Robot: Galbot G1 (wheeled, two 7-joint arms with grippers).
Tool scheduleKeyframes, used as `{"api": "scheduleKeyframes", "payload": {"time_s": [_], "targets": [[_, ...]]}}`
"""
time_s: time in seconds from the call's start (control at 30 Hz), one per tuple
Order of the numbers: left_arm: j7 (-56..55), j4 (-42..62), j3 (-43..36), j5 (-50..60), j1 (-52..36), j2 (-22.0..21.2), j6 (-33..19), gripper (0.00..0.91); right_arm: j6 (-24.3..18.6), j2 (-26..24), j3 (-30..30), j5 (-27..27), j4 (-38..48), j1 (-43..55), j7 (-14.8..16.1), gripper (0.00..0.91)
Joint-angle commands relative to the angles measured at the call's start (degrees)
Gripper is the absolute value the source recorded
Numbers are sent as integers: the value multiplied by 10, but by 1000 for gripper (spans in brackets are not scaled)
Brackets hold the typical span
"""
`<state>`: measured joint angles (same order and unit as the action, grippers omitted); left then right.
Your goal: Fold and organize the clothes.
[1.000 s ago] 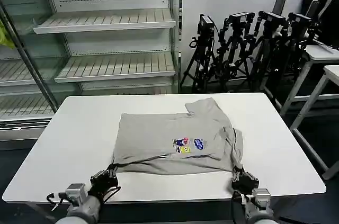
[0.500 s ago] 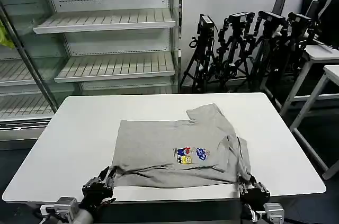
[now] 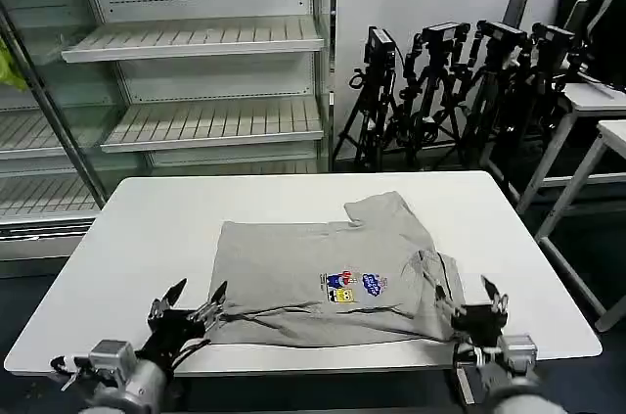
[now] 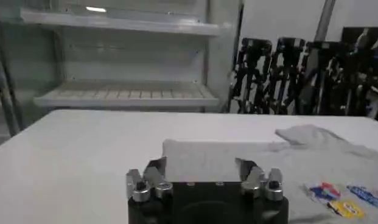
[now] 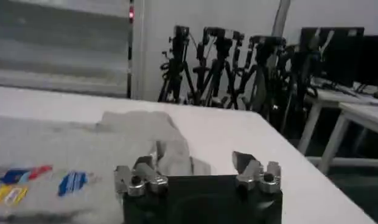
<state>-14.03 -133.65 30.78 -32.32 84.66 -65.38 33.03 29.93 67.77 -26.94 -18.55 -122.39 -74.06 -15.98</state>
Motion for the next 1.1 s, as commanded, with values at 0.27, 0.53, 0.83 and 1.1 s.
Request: {"api": "scheduleKeyframes", "payload": {"time_s": [0.27,0.53,0.83,1.1], "targets": [[-40,353,-138,-78,-361,23,2,907,32,43,147,-1,377,398,-15,907],[-36,488,-188,-56,-443,-12,1,907,31,79,156,32,520,484,-16,907],[-28,535,-216,-20,-472,-12,2,907,30,128,140,31,641,504,-21,907],[-18,530,-220,-18,-455,-10,3,907,32,138,140,31,659,496,-19,907]]}}
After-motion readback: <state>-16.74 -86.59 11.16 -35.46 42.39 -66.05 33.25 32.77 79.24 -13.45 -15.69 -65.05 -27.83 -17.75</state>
